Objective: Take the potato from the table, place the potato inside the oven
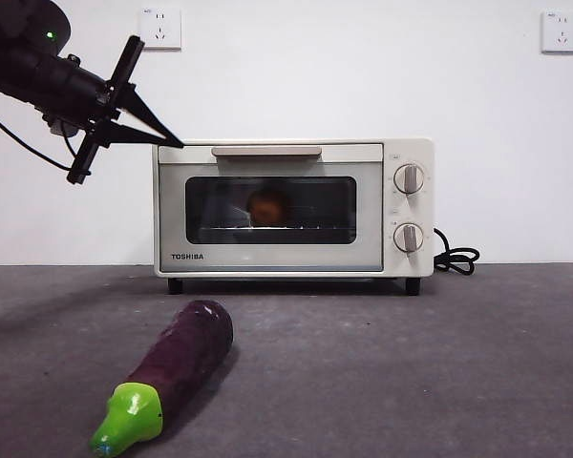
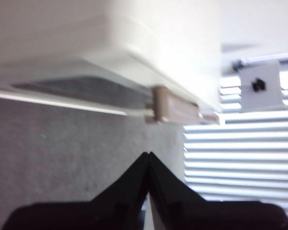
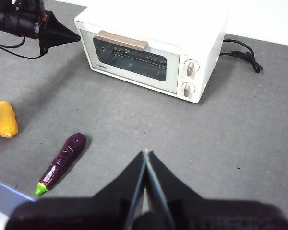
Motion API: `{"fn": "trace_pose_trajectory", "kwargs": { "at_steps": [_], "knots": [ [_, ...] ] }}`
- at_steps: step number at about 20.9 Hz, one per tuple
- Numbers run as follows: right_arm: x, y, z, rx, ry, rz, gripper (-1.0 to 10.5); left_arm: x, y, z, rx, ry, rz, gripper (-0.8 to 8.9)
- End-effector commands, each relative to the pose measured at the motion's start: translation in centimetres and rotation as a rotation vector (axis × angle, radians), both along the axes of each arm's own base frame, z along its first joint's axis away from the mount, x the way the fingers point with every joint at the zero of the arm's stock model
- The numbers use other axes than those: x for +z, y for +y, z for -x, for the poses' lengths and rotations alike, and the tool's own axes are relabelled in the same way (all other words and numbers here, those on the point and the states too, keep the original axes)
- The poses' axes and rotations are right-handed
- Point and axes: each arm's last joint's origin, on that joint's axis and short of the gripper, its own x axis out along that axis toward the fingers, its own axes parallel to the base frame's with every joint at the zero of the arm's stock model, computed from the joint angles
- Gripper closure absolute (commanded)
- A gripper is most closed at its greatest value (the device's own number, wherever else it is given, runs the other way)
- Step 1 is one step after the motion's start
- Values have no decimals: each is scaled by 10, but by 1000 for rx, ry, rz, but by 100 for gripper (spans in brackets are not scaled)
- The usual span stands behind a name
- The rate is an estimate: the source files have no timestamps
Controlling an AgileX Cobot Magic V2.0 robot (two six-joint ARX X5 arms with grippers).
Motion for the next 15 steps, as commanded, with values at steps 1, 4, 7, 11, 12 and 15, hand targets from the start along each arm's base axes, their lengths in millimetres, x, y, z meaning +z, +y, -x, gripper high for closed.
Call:
{"fn": "trace_pose_trajectory", "kwargs": {
  "at_steps": [1,4,7,11,12,15],
  "knots": [
    [-2,-1,1,-8,7,27,946,12,-1,6,-54,-73,4,821],
    [-2,-1,0,-9,6,27,946,32,-1,18,-79,-163,-25,821],
    [-2,-1,0,-9,7,28,946,59,1,36,-104,-282,-62,821],
    [-2,-1,0,-9,7,28,946,96,3,71,-118,-437,-143,819],
    [-2,-1,0,-9,7,28,946,104,4,81,-110,-471,-177,819],
    [-2,-1,0,-9,7,28,946,127,7,113,-68,-535,-277,819]
  ]
}}
